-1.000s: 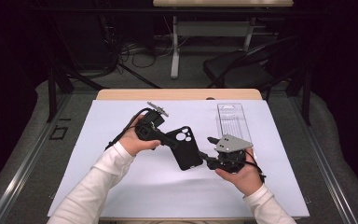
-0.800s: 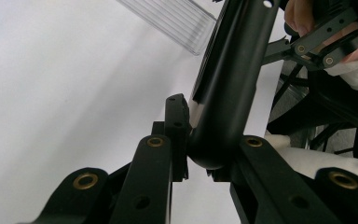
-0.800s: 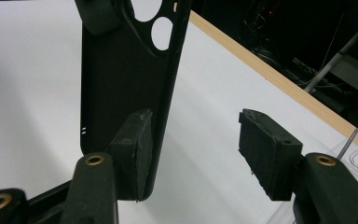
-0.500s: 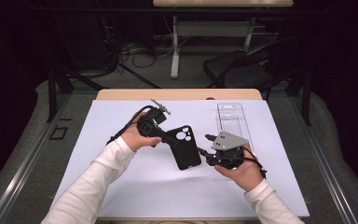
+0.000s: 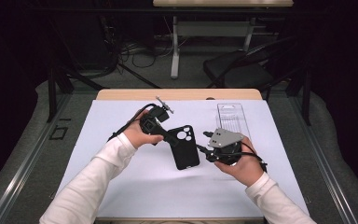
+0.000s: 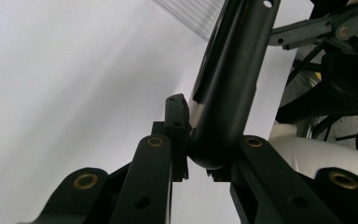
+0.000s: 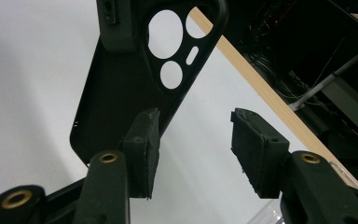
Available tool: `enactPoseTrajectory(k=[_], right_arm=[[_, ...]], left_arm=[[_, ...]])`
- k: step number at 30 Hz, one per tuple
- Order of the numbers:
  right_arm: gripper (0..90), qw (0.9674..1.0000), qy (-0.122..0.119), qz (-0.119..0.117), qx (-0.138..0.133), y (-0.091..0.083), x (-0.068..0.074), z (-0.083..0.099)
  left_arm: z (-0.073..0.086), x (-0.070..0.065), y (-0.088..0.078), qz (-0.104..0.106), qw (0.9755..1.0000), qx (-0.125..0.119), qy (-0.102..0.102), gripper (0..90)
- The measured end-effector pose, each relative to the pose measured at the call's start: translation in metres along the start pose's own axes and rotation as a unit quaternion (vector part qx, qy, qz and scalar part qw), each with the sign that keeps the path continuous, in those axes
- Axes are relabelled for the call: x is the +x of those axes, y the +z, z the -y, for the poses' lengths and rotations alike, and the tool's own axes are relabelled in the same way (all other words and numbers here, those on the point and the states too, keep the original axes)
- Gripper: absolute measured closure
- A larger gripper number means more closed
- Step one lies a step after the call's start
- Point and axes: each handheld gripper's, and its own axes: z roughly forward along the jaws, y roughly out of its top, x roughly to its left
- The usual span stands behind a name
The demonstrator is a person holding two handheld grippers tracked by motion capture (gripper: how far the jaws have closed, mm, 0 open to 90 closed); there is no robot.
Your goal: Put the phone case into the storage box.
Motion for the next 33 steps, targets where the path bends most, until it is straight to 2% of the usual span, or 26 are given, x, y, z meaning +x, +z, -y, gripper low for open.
enactPoseTrajectory(k=[8,18,33], right_arm=[[56.8,0.9997,-0.021,-0.003,0.013,0.001,0.000,-0.007],[60.2,0.9995,-0.027,-0.005,0.013,0.002,0.001,-0.014],[65.6,0.9980,-0.059,0.008,0.022,0.001,0.001,-0.027]], left_arm=[[-0.004,-0.001,0.003,-0.004,0.9999,0.011,-0.004,81.4],[-0.007,-0.001,0.006,-0.007,0.9997,0.023,-0.001,81.4],[-0.010,-0.004,0.012,-0.009,0.9992,0.040,0.002,81.4]])
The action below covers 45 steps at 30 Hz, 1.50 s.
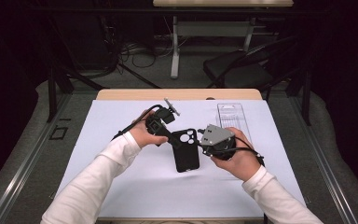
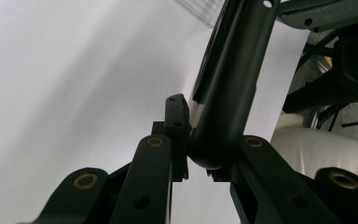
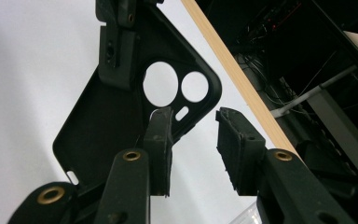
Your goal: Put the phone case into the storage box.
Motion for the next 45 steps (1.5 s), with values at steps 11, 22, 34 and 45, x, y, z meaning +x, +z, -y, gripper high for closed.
enactPoseTrajectory(k=[11,22,34,45], right_arm=[[66.0,0.9999,-0.013,0.004,0.005,0.000,-0.001,-0.006],[67.4,0.9995,-0.028,0.007,0.008,0.001,0.000,-0.009],[72.5,0.9990,-0.040,0.009,0.019,0.002,0.001,-0.008],[76.7,0.9984,-0.049,0.007,0.027,0.003,0.002,-0.009]], left_arm=[[-0.002,-0.002,0.004,0.000,1.0000,0.009,0.004,81.4],[-0.005,-0.006,0.009,-0.001,0.9998,0.016,0.011,81.4],[-0.008,-0.010,0.014,-0.001,0.9997,0.021,0.015,81.4],[-0.009,-0.012,0.014,-0.001,0.9994,0.027,0.021,81.5]])
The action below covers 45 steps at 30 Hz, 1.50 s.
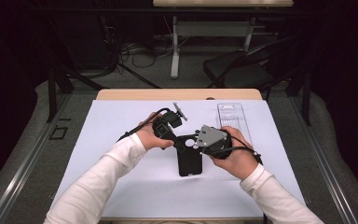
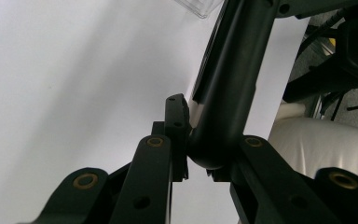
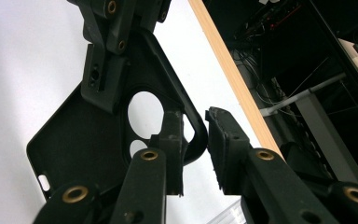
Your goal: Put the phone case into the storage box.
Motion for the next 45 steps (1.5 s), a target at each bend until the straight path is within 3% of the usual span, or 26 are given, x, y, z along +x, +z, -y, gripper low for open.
enactPoseTrajectory(k=[21,34,45], right_arm=[[80.5,0.9997,-0.021,0.008,0.010,-0.0009,0.0019,-0.0031],[81.1,0.9998,-0.018,0.011,0.001,-0.0016,0.0011,-0.0022],[81.3,0.9998,-0.016,0.008,-0.005,-0.0029,-0.0016,-0.0009]], left_arm=[[-0.0005,-0.0003,0.0004,-0.003,1.0000,0.000,0.003,81.3],[0.0001,-0.0006,-0.0019,-0.008,0.9999,-0.010,0.005,80.3],[0.0018,-0.0023,-0.0049,-0.013,0.9995,-0.027,0.009,71.7]])
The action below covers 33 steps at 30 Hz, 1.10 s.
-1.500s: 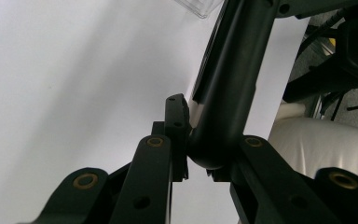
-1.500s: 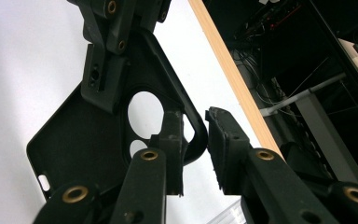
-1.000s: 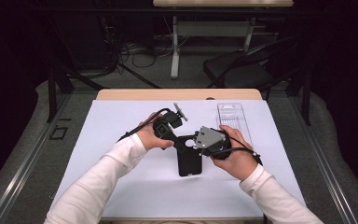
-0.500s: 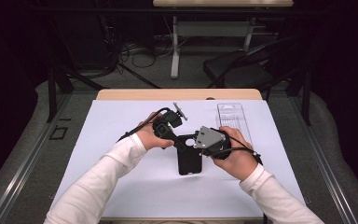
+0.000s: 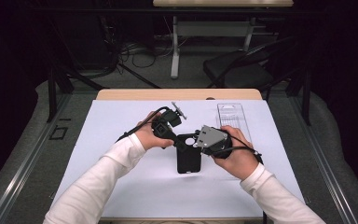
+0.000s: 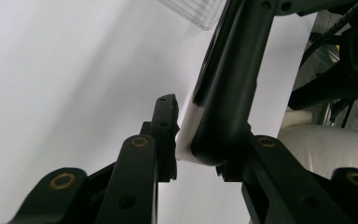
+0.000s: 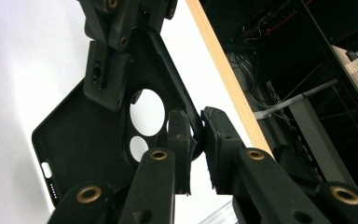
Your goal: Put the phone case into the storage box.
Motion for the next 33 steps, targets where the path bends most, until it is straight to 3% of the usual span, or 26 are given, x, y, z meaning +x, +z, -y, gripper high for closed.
enactPoseTrajectory(k=[9,19,26,33], right_arm=[[81.4,1.0000,0.003,0.005,-0.004,-0.002,-0.003,0.003],[81.4,0.9999,0.003,0.007,-0.009,-0.003,-0.007,0.005],[81.5,0.9999,0.005,0.008,-0.011,-0.005,-0.012,0.007],[81.5,0.9997,0.012,0.010,-0.017,-0.007,-0.018,0.011]], left_arm=[[0.002,-0.001,-0.004,-0.013,0.9995,-0.024,0.018,61.9],[0.010,-0.001,-0.008,-0.019,0.9983,-0.050,0.021,55.8],[0.016,-0.002,-0.014,-0.026,0.9953,-0.086,0.036,54.2],[0.025,-0.002,-0.016,-0.046,0.9928,-0.103,0.041,48.8]])
